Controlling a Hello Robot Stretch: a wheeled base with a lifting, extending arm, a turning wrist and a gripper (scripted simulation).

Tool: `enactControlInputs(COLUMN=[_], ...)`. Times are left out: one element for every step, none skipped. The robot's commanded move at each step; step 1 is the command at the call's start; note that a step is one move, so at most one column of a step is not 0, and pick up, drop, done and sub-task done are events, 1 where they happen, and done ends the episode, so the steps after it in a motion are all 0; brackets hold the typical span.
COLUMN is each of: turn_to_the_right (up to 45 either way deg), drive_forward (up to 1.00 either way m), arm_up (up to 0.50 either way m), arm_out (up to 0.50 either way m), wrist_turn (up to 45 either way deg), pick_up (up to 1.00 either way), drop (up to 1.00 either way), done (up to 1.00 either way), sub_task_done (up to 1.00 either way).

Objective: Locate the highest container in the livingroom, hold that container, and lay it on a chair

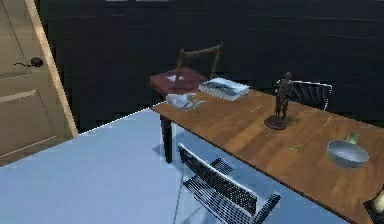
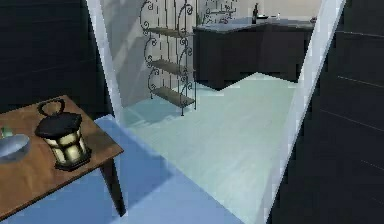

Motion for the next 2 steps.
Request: enactControlInputs(turn_to_the_right=[-42.0,45.0], drive_forward=[0.00,0.00], arm_up=[0.00,0.00], arm_out=[0.00,0.00], wrist_turn=[0.0,0.0], pick_up=[0.00,0.00], drop=[0.00,0.00], done=[0.00,0.00], sub_task_done=[0.00,0.00])
